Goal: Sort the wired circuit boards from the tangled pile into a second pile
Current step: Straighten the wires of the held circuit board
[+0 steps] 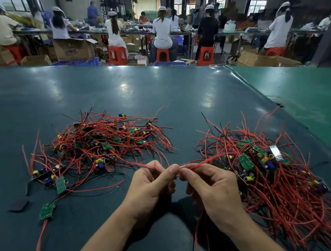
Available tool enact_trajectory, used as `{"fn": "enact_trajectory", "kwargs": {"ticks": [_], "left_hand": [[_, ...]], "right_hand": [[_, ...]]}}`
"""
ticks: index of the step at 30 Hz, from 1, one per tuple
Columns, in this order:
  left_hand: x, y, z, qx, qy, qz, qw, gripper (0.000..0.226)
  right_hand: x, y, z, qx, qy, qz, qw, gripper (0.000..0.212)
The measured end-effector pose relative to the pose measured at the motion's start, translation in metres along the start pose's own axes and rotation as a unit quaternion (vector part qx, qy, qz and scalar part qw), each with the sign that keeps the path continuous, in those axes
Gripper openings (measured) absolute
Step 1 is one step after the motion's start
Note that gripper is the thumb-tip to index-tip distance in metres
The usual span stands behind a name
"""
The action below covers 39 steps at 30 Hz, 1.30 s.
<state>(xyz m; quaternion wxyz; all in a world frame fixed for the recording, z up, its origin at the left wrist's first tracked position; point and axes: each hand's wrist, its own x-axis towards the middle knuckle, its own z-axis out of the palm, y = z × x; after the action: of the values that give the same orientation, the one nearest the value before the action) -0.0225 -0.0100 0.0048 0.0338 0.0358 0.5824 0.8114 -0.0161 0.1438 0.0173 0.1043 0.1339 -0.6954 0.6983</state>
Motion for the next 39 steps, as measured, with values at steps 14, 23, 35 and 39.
{"fn": "enact_trajectory", "kwargs": {"ticks": [14,23,35,39], "left_hand": [[0.001,-0.003,-0.001,-0.011,0.021,0.016,1.0,0.038],[0.0,-0.004,-0.004,-0.048,0.069,0.037,0.996,0.031],[-0.008,0.003,0.006,0.116,-0.044,0.071,0.99,0.012],[-0.009,0.005,0.006,0.127,-0.058,0.083,0.987,0.014]], "right_hand": [[0.011,-0.011,-0.029,0.086,0.21,-0.069,0.971,0.008],[0.015,-0.023,-0.053,0.121,0.247,-0.132,0.952,0.019],[-0.015,-0.008,-0.017,-0.167,-0.071,-0.032,0.983,0.027],[-0.012,-0.01,-0.02,-0.148,-0.001,-0.062,0.987,0.024]]}}
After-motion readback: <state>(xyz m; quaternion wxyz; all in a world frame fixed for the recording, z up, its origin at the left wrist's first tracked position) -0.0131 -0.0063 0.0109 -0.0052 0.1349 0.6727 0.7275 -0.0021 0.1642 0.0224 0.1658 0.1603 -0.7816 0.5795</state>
